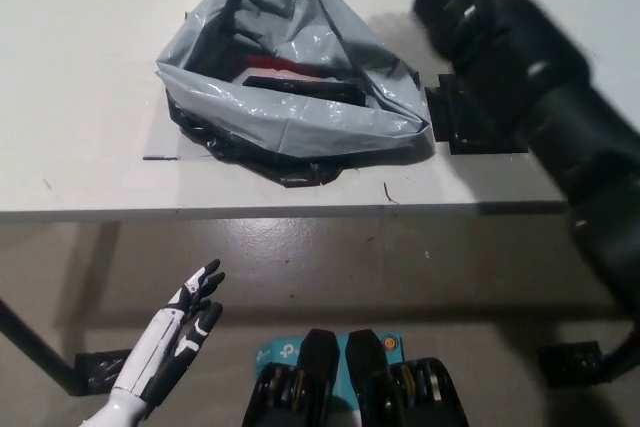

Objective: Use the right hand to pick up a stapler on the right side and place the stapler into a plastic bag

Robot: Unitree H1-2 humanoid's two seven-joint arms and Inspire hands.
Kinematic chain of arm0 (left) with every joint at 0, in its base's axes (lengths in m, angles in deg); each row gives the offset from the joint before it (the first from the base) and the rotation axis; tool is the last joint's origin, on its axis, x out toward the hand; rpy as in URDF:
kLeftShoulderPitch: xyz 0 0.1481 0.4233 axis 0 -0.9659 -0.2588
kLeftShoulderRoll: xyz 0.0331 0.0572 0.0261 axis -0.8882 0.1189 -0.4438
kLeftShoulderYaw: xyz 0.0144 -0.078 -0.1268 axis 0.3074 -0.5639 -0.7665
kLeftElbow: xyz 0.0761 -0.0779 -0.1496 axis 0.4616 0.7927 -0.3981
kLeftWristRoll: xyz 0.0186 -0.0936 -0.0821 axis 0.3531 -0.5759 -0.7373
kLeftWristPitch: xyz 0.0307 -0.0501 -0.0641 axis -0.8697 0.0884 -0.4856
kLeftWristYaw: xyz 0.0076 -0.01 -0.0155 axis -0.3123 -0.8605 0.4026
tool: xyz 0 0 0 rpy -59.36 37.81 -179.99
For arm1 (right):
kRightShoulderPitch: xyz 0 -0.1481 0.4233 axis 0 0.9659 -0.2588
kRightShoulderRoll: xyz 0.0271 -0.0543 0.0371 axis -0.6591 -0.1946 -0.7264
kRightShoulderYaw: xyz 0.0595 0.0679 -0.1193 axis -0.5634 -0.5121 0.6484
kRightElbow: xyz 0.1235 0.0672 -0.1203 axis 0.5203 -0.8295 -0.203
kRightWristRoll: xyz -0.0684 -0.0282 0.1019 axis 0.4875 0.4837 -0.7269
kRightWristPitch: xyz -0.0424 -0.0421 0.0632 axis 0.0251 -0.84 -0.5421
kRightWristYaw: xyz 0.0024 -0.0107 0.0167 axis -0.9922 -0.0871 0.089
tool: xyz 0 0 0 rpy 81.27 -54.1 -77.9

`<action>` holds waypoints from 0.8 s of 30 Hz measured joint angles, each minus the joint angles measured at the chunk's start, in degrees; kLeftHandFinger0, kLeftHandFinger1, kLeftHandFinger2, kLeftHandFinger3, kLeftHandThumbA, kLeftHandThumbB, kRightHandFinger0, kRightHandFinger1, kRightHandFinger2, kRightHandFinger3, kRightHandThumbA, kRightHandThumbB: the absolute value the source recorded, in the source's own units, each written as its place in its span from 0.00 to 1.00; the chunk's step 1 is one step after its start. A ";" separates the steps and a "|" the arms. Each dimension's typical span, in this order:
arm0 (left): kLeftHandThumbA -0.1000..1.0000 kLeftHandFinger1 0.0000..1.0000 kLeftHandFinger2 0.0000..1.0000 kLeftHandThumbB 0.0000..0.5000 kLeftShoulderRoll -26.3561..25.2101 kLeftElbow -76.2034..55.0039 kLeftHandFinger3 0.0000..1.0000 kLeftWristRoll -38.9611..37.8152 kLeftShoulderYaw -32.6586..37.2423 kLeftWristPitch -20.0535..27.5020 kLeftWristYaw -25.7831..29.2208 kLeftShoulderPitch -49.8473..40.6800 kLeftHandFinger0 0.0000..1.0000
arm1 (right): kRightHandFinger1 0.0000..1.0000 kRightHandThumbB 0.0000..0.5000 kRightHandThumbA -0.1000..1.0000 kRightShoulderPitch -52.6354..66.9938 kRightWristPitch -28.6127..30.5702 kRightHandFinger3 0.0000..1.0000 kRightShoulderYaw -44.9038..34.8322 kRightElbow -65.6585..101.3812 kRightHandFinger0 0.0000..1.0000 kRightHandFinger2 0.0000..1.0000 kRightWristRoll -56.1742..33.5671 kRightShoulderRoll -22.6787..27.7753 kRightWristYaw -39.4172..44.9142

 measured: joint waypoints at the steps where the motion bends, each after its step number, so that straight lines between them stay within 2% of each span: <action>1: 0.98 1.00 1.00 0.08 0.01 0.16 1.00 0.00 -0.01 0.00 0.00 0.03 1.00 | 1.00 0.56 0.87 0.62 -0.13 1.00 -1.17 2.50 1.00 1.00 -0.39 1.23 0.47; 2: 0.98 1.00 1.00 0.08 0.02 0.21 1.00 -0.01 -0.02 0.00 0.01 0.03 1.00 | 1.00 0.56 0.87 1.29 -0.25 1.00 -2.03 4.64 1.00 1.00 -0.72 2.14 0.89; 3: 0.98 1.00 1.00 0.09 0.02 0.25 1.00 -0.01 -0.03 0.00 0.00 0.03 1.00 | 1.00 0.56 0.80 1.94 -0.35 1.00 -2.69 6.71 1.00 1.00 -1.01 2.88 1.17; 4: 0.99 1.00 1.00 0.09 0.01 0.33 1.00 -0.02 -0.10 0.00 0.01 0.04 1.00 | 1.00 0.53 0.80 3.03 -0.71 1.00 -3.62 9.06 1.00 1.00 -1.45 3.86 1.67; 5: 1.00 1.00 1.00 0.06 0.02 0.41 1.00 -0.02 -0.15 0.00 0.01 0.12 1.00 | 1.00 0.51 0.85 3.83 -0.93 1.00 -4.26 10.63 1.00 1.00 -1.68 4.44 2.00; 6: 1.00 1.00 1.00 0.04 0.02 0.53 1.00 -0.03 -0.23 0.00 0.01 0.21 1.00 | 1.00 0.47 0.85 5.22 -1.25 1.00 -5.18 13.13 1.00 1.00 -1.99 5.22 2.36; 7: 1.00 1.00 1.00 0.06 0.02 0.60 1.00 -0.03 -0.31 0.00 0.02 0.26 1.00 | 1.00 0.45 0.85 5.83 -1.41 1.00 -5.53 14.18 1.00 1.00 -2.12 5.54 2.50; 9: 1.00 1.00 1.00 0.08 0.02 0.84 1.00 -0.05 -0.59 0.00 0.02 0.57 1.00 | 1.00 0.47 0.84 9.03 -2.12 1.00 -7.06 19.11 1.00 1.00 -2.65 6.86 3.17; 11: 1.00 1.00 1.00 0.10 0.02 1.07 1.00 -0.12 -0.90 -0.01 0.02 1.01 1.00 | 1.00 0.45 0.82 12.17 -2.64 1.00 -8.21 23.04 1.00 1.00 -2.99 7.61 3.50; 12: 1.00 1.00 1.00 0.11 0.02 1.07 1.00 -0.12 -0.90 -0.01 0.02 1.01 1.00 | 1.00 0.41 0.80 12.17 -2.64 1.00 -8.21 23.04 1.00 1.00 -2.99 7.61 3.50; 14: 1.00 1.00 1.00 0.11 0.02 1.56 1.00 -0.26 -1.20 -0.02 0.02 1.73 1.00 | 1.00 0.46 0.81 16.58 -3.26 1.00 -9.19 27.63 1.00 1.00 -3.46 8.19 3.82; 16: 1.00 1.00 1.00 0.10 0.07 2.21 1.00 -0.37 -1.30 -0.02 0.02 2.27 1.00 | 1.00 0.43 0.78 19.79 -3.75 1.00 -9.71 30.59 1.00 1.00 -3.67 8.43 4.02; 19: 1.00 1.00 1.00 0.13 0.09 3.02 1.00 -0.44 -1.47 -0.06 0.02 3.16 1.00 | 1.00 0.32 0.77 27.09 -4.24 1.00 -10.45 36.93 1.00 1.00 -3.80 8.46 4.25; 22: 1.00 1.00 1.00 0.16 0.09 3.64 1.00 -0.49 -1.72 -0.07 0.03 3.71 1.00 | 1.00 0.32 0.73 34.32 -4.55 1.00 -10.63 42.43 1.00 1.00 -3.80 8.24 4.35; 23: 1.00 1.00 1.00 0.16 0.09 3.82 1.00 -0.51 -1.79 -0.07 0.03 3.79 1.00 | 1.00 0.31 0.78 36.63 -4.59 1.00 -10.68 44.23 1.00 1.00 -3.81 8.16 4.36; 24: 1.00 1.00 1.00 0.18 0.09 4.07 1.00 -0.55 -1.93 -0.07 0.03 3.80 1.00 | 1.00 0.29 0.76 39.10 -4.60 1.00 -10.68 45.66 1.00 1.00 -3.81 7.99 4.36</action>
